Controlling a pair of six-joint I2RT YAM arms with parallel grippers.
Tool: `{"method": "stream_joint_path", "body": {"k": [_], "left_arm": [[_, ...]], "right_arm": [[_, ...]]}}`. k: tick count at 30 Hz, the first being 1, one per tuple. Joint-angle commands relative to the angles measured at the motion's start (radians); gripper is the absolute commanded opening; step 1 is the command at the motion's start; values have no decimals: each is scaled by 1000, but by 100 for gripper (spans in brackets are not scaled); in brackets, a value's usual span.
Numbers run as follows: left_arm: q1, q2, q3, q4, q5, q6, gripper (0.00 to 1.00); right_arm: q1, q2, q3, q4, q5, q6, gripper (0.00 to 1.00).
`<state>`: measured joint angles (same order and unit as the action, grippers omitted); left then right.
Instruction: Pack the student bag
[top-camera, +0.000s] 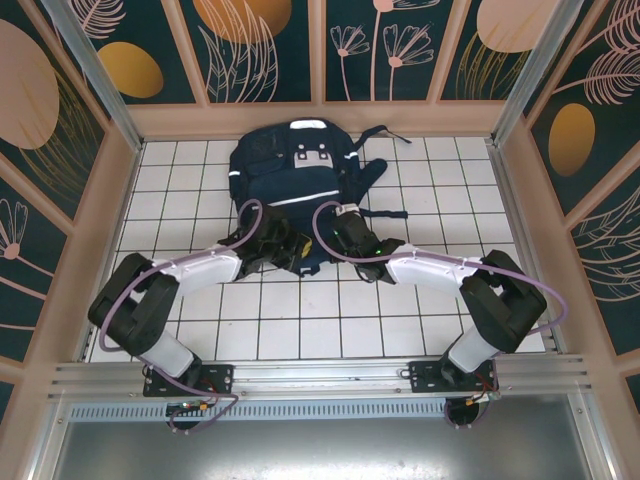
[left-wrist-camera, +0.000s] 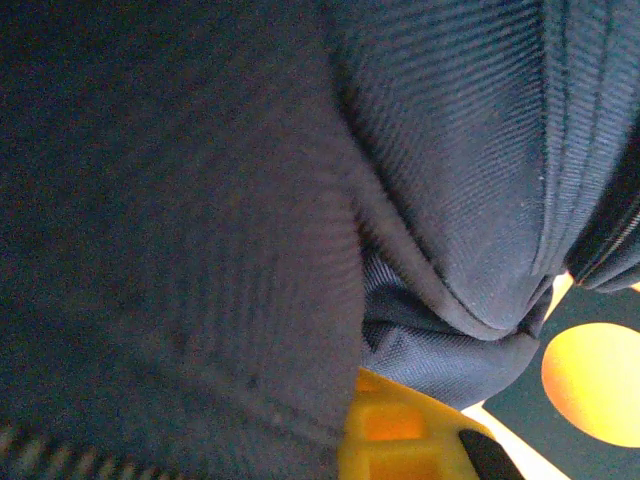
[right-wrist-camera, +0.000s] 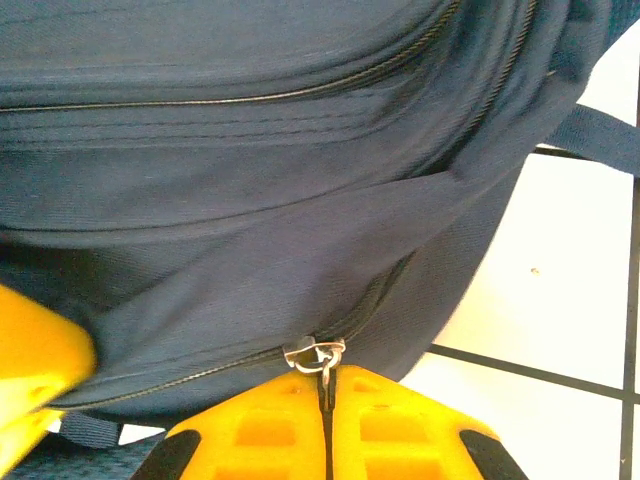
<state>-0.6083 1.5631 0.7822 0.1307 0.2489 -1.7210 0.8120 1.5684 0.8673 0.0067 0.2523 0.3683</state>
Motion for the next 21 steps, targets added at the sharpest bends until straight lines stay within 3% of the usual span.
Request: {"method": "stream_joint_path", "body": {"k": [1, 8, 14, 21], "left_arm": [[55, -113, -68, -153, -90, 48, 0], [171, -369, -102, -369, -201, 179, 0], [311, -540, -123, -486, -197, 252, 0], [354, -574, -114, -505, -170, 298, 0]], "right_arm": [[-43, -38, -21, 21, 74, -1, 0], [-132, -7, -24, 57, 85, -39, 0], [-240, 93, 13, 118, 87, -82, 0], [-347, 250, 124, 113, 80, -91, 0]]}}
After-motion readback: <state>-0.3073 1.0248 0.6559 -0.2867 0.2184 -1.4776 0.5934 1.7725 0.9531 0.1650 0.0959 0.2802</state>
